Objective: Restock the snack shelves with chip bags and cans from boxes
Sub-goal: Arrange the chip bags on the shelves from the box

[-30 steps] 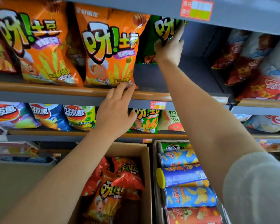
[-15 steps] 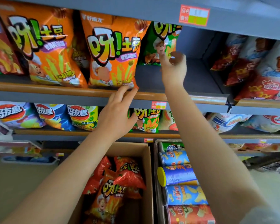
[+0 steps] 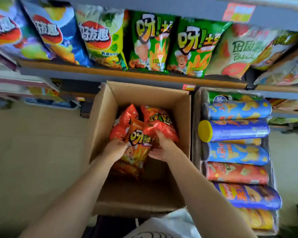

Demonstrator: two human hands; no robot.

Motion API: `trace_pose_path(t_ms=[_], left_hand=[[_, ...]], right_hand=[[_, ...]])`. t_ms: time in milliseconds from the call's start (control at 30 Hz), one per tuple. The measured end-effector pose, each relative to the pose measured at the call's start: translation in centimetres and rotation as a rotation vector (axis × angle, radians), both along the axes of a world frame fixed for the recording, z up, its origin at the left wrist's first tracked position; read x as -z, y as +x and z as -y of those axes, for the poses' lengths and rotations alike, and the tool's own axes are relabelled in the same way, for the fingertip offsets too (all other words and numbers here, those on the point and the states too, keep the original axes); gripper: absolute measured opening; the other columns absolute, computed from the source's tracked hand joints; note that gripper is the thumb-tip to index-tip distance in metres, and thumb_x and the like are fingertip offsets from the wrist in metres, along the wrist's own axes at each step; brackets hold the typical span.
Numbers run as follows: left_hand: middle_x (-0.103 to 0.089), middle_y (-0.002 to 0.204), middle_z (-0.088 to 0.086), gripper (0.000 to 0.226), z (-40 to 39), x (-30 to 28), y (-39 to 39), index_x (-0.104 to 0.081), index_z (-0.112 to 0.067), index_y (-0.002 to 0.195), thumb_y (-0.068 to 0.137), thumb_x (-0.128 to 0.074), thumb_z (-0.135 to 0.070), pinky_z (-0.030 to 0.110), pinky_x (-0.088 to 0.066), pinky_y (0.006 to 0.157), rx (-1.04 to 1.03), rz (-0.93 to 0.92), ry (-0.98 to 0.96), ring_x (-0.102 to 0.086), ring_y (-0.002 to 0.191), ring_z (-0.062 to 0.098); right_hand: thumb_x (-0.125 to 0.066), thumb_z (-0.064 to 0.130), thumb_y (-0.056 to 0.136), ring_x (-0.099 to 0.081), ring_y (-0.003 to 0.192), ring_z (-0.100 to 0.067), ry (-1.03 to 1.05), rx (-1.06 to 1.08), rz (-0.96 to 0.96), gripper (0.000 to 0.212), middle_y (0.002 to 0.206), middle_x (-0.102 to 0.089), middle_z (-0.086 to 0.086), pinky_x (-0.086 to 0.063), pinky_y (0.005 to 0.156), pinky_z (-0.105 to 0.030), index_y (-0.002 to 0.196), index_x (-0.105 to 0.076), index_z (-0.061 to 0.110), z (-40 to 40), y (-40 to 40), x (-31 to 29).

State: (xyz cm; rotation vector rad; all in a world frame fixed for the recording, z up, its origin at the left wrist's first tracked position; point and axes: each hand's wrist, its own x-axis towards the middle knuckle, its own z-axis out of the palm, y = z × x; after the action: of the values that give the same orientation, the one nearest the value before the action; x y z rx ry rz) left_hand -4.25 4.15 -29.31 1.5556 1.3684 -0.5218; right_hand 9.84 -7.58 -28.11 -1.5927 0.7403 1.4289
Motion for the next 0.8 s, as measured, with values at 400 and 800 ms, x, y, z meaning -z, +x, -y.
trace_pose_path(t_ms=[400, 800], left_hand=[[-0.07, 0.12, -0.012, 0.082, 0.3, 11.5, 1.1, -0.066, -0.032, 0.123, 0.051, -0.091, -0.06, 0.034, -0.049, 0.1, -0.068, 0.194, -0.211, -0.062, 0.114, 0.009], [-0.074, 0.073, -0.009, 0.008, -2.3, -2.3, 1.0, -0.07, -0.024, 0.082, 0.083, -0.078, -0.021, 0.025, -0.043, 0.055, -0.241, 0.365, -0.327, -0.066, 0.086, 0.017]], right_hand=[[-0.068, 0.048, 0.088, -0.055, 0.112, -0.029, 0.064, 0.585, 0.023, 0.059, 0.111, -0.058, -0.013, -0.05, 0.102, -0.042, 0.132, -0.049, 0.014, -1.6, 2.9, 6.7], [-0.064, 0.034, 0.089, -0.061, 0.123, -0.031, 0.462, 0.378, 0.164, 0.053, 0.131, -0.065, -0.014, -0.044, 0.108, -0.054, 0.137, -0.056, 0.013, 3.3, -0.7, -8.1]])
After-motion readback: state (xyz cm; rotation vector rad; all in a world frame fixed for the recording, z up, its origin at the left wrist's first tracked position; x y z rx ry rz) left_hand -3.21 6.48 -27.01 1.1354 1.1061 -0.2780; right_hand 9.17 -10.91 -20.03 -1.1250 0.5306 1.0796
